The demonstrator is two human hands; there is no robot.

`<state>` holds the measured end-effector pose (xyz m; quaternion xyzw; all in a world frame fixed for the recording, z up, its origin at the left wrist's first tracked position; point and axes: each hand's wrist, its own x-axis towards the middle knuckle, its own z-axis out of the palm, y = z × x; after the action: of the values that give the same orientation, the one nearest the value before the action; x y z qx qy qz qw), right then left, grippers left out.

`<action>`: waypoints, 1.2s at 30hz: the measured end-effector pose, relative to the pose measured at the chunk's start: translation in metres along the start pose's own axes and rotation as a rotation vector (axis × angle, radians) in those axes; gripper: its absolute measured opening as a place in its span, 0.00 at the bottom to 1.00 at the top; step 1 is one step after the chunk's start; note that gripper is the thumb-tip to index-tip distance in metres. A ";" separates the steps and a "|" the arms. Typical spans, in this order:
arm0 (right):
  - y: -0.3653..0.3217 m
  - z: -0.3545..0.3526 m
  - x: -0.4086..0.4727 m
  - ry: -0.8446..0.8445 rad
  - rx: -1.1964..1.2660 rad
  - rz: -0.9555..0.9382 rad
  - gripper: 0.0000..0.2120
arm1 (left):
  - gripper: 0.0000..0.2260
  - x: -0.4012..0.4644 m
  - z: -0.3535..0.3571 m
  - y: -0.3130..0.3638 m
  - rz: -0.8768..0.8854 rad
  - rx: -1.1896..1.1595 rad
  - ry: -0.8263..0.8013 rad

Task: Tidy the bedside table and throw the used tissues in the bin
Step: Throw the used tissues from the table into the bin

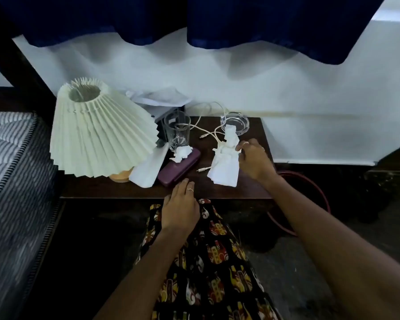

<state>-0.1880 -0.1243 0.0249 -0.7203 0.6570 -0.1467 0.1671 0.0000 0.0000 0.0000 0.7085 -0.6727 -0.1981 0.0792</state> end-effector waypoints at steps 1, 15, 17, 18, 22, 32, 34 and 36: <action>0.003 -0.001 0.010 0.009 0.031 0.014 0.15 | 0.23 0.004 0.001 -0.001 -0.003 0.011 -0.007; 0.014 0.024 0.077 -0.029 -0.008 0.001 0.19 | 0.24 0.016 0.017 -0.005 -0.056 0.044 -0.030; 0.014 0.023 0.078 0.037 0.004 -0.018 0.14 | 0.26 0.015 0.015 -0.004 -0.065 0.044 -0.028; 0.014 0.021 0.077 0.063 0.015 -0.034 0.12 | 0.26 0.015 0.015 -0.004 -0.064 0.052 -0.030; 0.022 0.006 0.067 0.172 0.066 -0.045 0.13 | 0.26 0.015 0.014 -0.005 -0.071 0.070 -0.046; 0.102 -0.030 -0.035 0.405 0.222 0.439 0.09 | 0.23 0.004 0.007 -0.014 -0.105 0.099 -0.081; 0.119 -0.024 -0.058 0.375 0.262 0.555 0.11 | 0.23 0.002 0.006 -0.016 -0.115 0.099 -0.093; 0.131 -0.015 -0.073 0.317 0.273 0.625 0.15 | 0.23 0.000 0.005 -0.017 -0.128 0.099 -0.097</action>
<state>-0.3186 -0.0630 -0.0181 -0.4244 0.8373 -0.2844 0.1948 0.0135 0.0022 -0.0106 0.7428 -0.6379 -0.2033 -0.0012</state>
